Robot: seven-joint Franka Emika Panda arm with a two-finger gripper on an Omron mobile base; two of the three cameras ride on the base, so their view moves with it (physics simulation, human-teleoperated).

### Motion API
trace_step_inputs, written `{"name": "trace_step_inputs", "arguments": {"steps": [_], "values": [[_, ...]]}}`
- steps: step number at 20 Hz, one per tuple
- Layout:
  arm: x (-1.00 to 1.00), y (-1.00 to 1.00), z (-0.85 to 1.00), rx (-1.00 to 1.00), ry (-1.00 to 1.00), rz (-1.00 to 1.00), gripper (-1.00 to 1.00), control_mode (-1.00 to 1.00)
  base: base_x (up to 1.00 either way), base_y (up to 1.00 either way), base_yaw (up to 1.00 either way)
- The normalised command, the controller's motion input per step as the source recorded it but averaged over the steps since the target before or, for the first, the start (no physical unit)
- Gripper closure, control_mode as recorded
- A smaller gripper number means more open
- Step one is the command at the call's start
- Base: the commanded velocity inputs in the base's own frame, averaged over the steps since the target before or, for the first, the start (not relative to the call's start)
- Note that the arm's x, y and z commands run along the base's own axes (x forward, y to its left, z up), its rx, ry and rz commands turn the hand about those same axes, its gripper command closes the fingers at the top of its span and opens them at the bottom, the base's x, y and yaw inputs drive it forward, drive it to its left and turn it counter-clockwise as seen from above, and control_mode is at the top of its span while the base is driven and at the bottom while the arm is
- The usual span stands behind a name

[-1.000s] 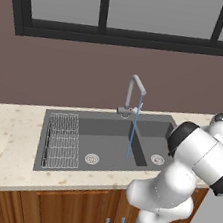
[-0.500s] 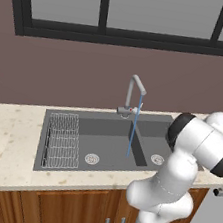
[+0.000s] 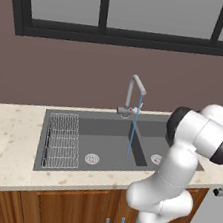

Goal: Rinse each bowl for a few seconds and place them down in the sink or on the counter.

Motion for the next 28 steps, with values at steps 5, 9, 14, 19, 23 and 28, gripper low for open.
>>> {"name": "trace_step_inputs", "arguments": {"steps": [5,9,14,19,23,28], "values": [[0.13,-0.22,-0.13,0.06,0.0,0.0,-1.0,-1.0,0.0,0.0,0.0],[0.09,-0.17,-0.19,0.06,0.0,0.0,-1.0,-1.0,0.0,0.0,0.0],[0.06,-0.05,-0.25,0.04,0.0,0.0,1.0,-1.0,0.0,0.0,0.0],[0.1,-0.03,-0.27,0.05,0.03,0.0,1.0,-1.0,0.0,0.0,0.0],[0.05,-0.02,-0.18,0.03,0.06,0.02,1.0,-1.0,0.0,0.0,0.0],[0.0,0.01,-0.02,0.0,0.0,0.0,1.0,-1.0,0.0,0.0,0.0]]}}
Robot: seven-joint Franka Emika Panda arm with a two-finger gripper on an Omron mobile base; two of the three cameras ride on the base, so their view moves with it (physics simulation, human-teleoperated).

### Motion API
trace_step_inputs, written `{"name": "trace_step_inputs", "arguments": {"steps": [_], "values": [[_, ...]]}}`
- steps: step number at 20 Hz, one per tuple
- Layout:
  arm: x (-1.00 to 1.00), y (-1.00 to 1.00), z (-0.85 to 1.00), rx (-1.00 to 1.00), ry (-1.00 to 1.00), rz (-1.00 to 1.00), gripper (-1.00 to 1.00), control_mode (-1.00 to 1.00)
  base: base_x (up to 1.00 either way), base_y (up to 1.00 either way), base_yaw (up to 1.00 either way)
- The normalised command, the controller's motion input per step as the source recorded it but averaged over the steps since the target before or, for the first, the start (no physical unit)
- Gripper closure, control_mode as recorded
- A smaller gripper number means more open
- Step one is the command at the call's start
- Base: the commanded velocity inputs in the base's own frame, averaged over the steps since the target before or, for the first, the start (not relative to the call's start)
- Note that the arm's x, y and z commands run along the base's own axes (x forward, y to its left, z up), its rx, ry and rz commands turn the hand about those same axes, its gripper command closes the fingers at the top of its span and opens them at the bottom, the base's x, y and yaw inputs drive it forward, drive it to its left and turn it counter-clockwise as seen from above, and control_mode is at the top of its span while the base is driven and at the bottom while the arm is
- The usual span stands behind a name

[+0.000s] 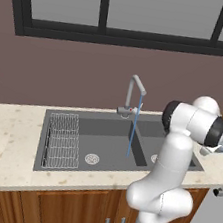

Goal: Rinse each bowl for a few seconds and place them down in the sink or on the counter.

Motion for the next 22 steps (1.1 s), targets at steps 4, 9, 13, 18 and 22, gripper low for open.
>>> {"name": "trace_step_inputs", "arguments": {"steps": [4,9,13,18,22], "values": [[-0.21,0.08,0.15,0.01,-0.04,0.02,1.0,-1.0,0.0,0.0,0.0],[-0.24,0.12,0.38,-0.01,-0.06,0.1,1.0,-1.0,0.0,0.0,0.0],[-0.24,0.01,0.47,-0.04,-0.03,0.15,1.0,-1.0,0.0,0.0,0.0],[-0.14,0.01,0.4,-0.03,0.0,0.21,1.0,-1.0,0.0,0.0,0.0],[-0.05,0.07,0.32,-0.02,0.0,0.22,1.0,-1.0,0.0,0.0,0.0]]}}
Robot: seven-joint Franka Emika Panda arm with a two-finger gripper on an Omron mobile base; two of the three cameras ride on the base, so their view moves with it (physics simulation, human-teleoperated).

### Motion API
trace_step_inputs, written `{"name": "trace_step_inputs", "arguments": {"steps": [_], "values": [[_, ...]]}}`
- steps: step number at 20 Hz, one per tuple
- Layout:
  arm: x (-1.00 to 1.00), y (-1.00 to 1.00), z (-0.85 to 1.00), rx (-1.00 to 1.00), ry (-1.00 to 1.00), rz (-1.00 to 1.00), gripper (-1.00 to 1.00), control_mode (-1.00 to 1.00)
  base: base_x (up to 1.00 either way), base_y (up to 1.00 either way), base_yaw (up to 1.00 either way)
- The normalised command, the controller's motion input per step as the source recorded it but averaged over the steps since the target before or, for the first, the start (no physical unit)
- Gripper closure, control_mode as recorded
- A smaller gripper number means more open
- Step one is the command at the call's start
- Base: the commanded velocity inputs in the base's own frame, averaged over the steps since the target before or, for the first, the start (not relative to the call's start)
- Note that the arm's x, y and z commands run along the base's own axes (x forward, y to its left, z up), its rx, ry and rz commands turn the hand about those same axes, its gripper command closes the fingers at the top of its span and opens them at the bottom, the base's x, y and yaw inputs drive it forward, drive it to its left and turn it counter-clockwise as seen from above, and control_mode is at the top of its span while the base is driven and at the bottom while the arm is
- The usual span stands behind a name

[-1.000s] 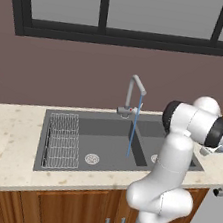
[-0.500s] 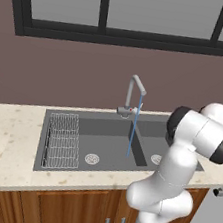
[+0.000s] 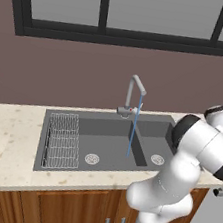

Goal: Rinse each bowl for a few seconds and place them down in the sink or on the counter.

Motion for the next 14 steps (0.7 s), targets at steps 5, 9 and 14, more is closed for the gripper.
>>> {"name": "trace_step_inputs", "arguments": {"steps": [5,9,14], "values": [[0.0,0.14,0.27,-0.01,0.02,0.23,1.0,-1.0,0.0,0.0,0.0],[0.0,0.15,0.26,-0.01,0.02,0.22,1.0,-1.0,0.0,0.0,0.0],[-0.01,0.22,0.2,-0.02,0.02,0.21,1.0,-1.0,0.0,0.0,0.0]]}}
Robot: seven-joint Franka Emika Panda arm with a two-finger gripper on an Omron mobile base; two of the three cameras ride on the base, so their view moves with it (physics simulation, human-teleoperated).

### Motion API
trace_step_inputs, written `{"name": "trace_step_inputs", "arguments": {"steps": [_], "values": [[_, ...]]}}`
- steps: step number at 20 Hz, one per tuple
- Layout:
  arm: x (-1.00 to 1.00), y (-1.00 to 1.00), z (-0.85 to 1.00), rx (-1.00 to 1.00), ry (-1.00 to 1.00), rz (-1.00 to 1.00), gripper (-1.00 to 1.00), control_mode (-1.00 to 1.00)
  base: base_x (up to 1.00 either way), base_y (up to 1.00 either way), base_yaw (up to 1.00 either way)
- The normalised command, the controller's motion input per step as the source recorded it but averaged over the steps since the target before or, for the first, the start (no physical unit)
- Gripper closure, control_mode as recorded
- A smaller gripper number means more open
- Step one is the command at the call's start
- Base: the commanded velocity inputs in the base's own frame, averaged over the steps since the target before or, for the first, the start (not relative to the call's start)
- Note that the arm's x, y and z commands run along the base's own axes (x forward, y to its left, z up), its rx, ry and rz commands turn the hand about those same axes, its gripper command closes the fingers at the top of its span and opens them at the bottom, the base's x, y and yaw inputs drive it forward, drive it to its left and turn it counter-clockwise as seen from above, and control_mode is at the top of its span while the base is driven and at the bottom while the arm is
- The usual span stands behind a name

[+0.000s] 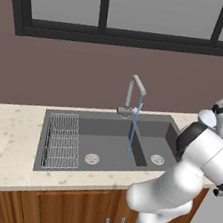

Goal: Rinse each bowl for a few seconds and place them down in the sink or on the counter.

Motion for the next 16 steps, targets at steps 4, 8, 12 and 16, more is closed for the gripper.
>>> {"name": "trace_step_inputs", "arguments": {"steps": [4,8,12,16], "values": [[-0.06,0.37,0.01,-0.03,-0.01,0.16,1.0,-1.0,0.0,0.0,0.0],[-0.11,0.53,-0.18,-0.03,-0.07,0.1,1.0,-1.0,0.0,0.0,0.0],[-0.11,0.54,-0.2,-0.03,-0.08,0.09,1.0,-1.0,0.0,0.0,0.0],[-0.11,0.55,-0.19,-0.03,-0.08,0.09,1.0,-1.0,0.0,0.0,0.0]]}}
